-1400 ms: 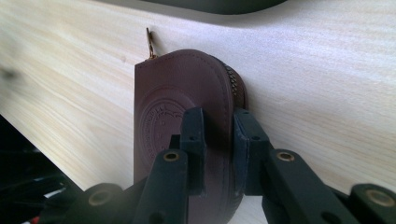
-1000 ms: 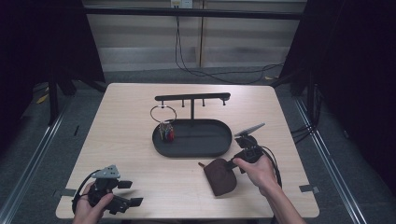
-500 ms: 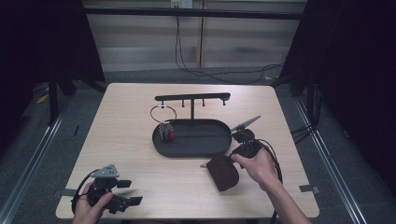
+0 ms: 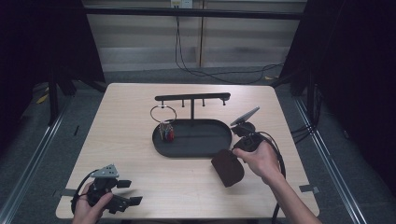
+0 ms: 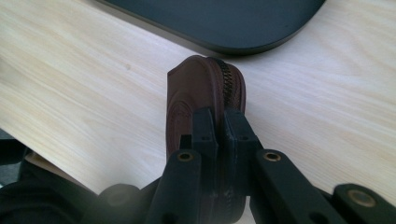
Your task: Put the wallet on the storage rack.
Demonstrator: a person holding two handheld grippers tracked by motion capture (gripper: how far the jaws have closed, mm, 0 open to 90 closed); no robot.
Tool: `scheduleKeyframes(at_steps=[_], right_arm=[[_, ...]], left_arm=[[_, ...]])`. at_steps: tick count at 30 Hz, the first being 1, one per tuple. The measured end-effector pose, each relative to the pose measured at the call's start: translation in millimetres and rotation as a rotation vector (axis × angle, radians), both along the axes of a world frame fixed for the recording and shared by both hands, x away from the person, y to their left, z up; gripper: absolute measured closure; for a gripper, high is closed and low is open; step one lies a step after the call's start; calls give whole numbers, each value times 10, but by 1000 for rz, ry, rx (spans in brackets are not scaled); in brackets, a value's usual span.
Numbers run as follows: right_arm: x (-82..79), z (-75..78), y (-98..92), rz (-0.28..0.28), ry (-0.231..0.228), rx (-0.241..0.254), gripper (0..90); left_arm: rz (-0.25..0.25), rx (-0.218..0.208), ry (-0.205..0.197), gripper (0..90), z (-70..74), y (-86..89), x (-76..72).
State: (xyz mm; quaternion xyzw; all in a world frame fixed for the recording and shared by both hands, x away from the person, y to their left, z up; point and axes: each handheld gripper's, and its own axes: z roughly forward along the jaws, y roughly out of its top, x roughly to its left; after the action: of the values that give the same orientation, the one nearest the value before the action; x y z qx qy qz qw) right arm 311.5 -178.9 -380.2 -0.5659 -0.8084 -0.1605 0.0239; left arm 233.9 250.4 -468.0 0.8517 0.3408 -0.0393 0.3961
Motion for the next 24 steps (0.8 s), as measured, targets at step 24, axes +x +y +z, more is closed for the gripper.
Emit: scheduleKeyframes(at_steps=[24], right_arm=[[167,466,-95,-37,-42,-136,842]], left_arm=[[-2,-7,13,167,-1,5,4]])
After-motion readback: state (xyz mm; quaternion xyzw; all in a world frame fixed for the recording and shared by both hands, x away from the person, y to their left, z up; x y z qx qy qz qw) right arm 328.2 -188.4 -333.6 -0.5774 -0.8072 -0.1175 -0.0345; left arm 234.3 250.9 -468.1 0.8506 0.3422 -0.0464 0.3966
